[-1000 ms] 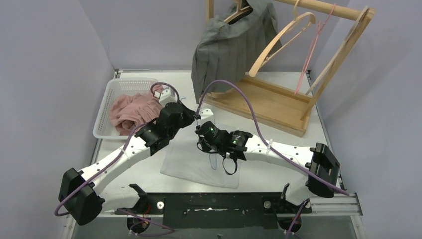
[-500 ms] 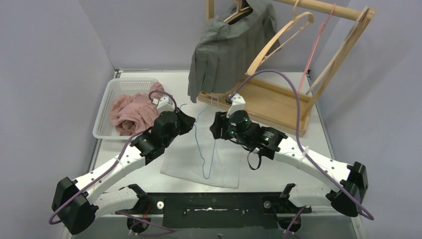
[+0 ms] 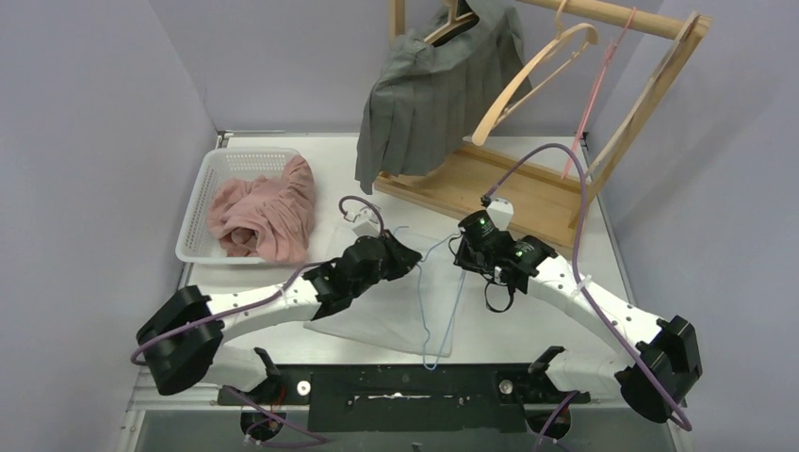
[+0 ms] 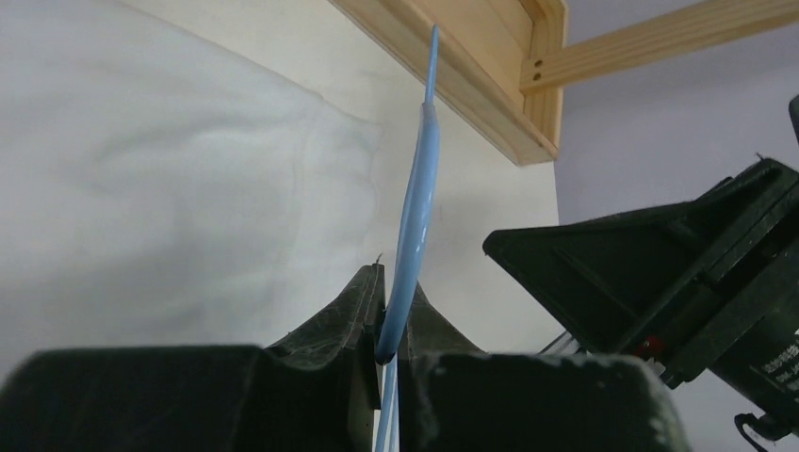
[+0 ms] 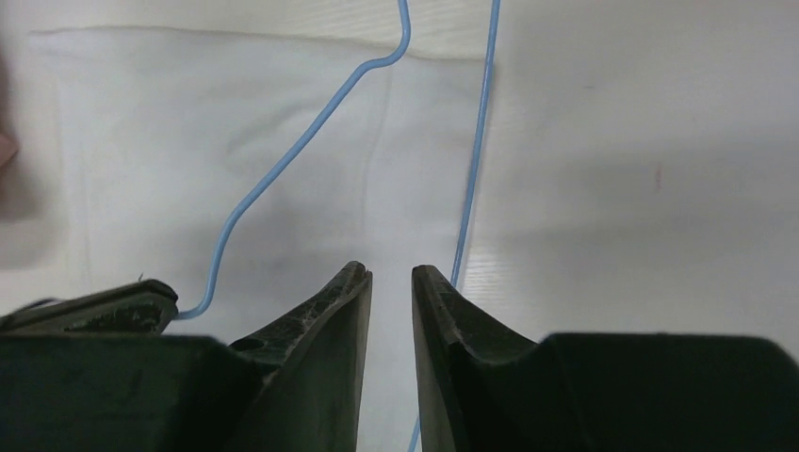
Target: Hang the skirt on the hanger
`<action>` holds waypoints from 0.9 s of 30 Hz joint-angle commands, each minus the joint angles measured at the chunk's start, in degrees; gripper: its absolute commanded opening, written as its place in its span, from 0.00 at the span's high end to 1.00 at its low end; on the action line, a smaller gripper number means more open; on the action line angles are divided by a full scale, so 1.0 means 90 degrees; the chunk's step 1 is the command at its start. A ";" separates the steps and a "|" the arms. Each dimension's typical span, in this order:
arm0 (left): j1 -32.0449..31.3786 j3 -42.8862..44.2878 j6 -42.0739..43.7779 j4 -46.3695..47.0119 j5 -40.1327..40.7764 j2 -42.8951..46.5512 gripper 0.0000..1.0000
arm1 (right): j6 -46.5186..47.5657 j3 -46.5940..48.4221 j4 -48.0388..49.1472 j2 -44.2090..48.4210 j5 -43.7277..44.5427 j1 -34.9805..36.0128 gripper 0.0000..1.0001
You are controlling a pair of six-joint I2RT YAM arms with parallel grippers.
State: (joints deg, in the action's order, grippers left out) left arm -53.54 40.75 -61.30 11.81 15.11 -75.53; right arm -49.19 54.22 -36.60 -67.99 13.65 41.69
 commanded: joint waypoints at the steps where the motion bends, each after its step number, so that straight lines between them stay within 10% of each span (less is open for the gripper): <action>1: -0.0368 0.0221 -0.0418 0.1419 0.0299 -0.0629 1.00 | -0.0483 -0.0232 -0.0449 0.0423 0.0367 -0.0313 0.75; 13: -0.1293 0.0173 -0.1040 0.1686 0.2057 -0.1268 1.00 | 0.0227 -0.0798 0.0108 0.0385 -0.0511 -0.0565 0.63; 27: -0.1339 -0.0899 -0.0845 0.2502 0.1906 -0.1437 1.00 | -0.0291 -0.1379 0.0934 -0.1002 -0.0854 0.0052 0.53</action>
State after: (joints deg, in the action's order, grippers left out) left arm -65.54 33.85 -69.43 28.86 31.07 -88.55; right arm -49.36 41.82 -32.93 -74.76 6.28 40.03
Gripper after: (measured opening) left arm 0.045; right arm 0.468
